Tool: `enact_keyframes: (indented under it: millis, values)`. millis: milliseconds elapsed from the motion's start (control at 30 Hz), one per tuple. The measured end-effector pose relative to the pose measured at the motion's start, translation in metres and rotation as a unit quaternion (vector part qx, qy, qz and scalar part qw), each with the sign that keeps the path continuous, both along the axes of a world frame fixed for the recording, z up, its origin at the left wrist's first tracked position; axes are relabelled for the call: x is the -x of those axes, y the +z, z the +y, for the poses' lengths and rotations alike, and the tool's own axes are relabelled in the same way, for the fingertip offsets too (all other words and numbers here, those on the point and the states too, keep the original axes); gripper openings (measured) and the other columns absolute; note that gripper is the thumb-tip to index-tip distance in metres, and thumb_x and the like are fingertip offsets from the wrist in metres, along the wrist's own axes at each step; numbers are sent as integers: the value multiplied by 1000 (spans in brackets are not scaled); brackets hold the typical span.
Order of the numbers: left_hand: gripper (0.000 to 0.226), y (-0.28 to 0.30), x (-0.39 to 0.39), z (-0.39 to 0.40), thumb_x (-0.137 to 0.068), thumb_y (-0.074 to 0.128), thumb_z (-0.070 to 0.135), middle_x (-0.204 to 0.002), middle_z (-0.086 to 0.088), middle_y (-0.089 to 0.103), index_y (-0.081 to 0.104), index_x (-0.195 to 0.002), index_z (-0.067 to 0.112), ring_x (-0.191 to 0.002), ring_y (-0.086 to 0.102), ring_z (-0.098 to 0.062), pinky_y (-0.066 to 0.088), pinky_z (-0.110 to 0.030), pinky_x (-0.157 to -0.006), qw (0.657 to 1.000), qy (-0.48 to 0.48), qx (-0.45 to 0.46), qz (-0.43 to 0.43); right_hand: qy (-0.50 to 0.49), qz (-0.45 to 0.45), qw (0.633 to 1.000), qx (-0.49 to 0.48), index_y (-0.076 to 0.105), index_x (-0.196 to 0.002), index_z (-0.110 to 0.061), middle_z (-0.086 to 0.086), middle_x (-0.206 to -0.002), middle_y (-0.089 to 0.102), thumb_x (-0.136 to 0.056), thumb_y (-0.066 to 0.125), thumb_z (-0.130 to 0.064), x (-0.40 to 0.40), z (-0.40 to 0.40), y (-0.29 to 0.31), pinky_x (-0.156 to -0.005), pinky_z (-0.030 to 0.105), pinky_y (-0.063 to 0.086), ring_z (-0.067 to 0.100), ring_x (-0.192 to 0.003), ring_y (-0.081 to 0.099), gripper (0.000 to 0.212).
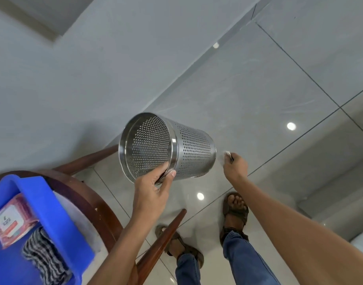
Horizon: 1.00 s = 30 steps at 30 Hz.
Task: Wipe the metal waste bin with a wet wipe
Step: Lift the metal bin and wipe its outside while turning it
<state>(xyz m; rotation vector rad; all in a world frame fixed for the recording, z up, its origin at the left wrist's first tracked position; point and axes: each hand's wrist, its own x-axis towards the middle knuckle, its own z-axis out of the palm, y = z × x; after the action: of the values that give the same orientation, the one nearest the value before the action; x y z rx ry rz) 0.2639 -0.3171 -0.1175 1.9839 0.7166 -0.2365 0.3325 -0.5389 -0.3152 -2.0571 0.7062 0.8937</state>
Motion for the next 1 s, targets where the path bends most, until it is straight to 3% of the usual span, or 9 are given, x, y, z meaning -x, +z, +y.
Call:
enact_keyframes:
  millis: [100,167,267,367,433,633,800,933,1000]
  values:
    - [40,-25,-6,3,-100,76,13,-132,-1,77,70,-139,7,-116,70,13,52,2,-91,996,-53,-66,-5,-11,22,1000,-5,68,-102,2,7,-78,61,-118,46,-35,16,-17,-3,-61,39,38,26,-71,56,46]
    - [38,-40,-10,5,-100,75,10,-130,-8,79,71,-137,1,-110,68,18,49,6,-90,991,-82,-106,-1,-20,25,999,-13,70,-103,4,10,-80,65,-117,48,-36,25,-29,-3,-65,39,44,29,-76,60,48]
    - [36,-60,-17,10,-100,75,9,-128,-14,81,72,-135,0,-117,74,-11,51,-1,-97,982,-110,-153,8,-48,35,998,-28,71,-107,6,16,-86,66,-116,49,-33,36,-44,-3,-73,43,47,31,-83,60,46]
    - [35,-75,-19,15,-100,74,9,-126,-17,82,73,-134,1,-115,80,-32,64,-38,-103,974,-137,-179,31,-45,43,998,-22,71,-108,5,18,-89,67,-116,50,-32,42,-55,-1,-77,44,51,33,-87,63,43]
    - [34,-84,-20,19,-101,73,11,-122,-17,83,74,-134,5,-109,81,-38,66,-49,-95,965,-152,-205,50,-51,50,997,-21,72,-112,1,22,-104,76,-115,50,-32,43,-59,1,-90,50,58,39,-101,73,40]
    - [32,-105,-17,28,-102,70,14,-106,-19,86,77,-134,16,-94,79,-47,61,-48,-79,946,-180,-259,78,-63,46,997,-23,72,-106,-11,10,-96,75,-115,53,-30,29,-52,3,-67,32,51,34,-106,78,28]
    - [34,-121,-12,22,-107,62,20,-106,-24,84,74,-138,22,-98,77,-48,61,-50,-82,943,-189,-248,115,-66,24,996,-46,70,-106,-15,7,-100,76,-115,54,-30,14,-32,6,-86,45,62,29,-104,80,24]
    - [33,-131,-6,18,-108,61,20,-111,-24,83,74,-138,22,-102,75,-48,60,-53,-87,944,-184,-241,133,-70,9,995,-70,70,-107,-20,-1,-101,76,-115,53,-34,3,-17,12,-73,30,56,20,-100,80,23]
    - [33,-133,-4,18,-108,61,20,-113,-21,83,74,-139,22,-104,75,-47,60,-53,-89,944,-183,-239,139,-79,4,993,-87,70,-110,-21,-6,-101,74,-116,53,-32,-3,-9,16,-75,29,56,21,-103,79,21]
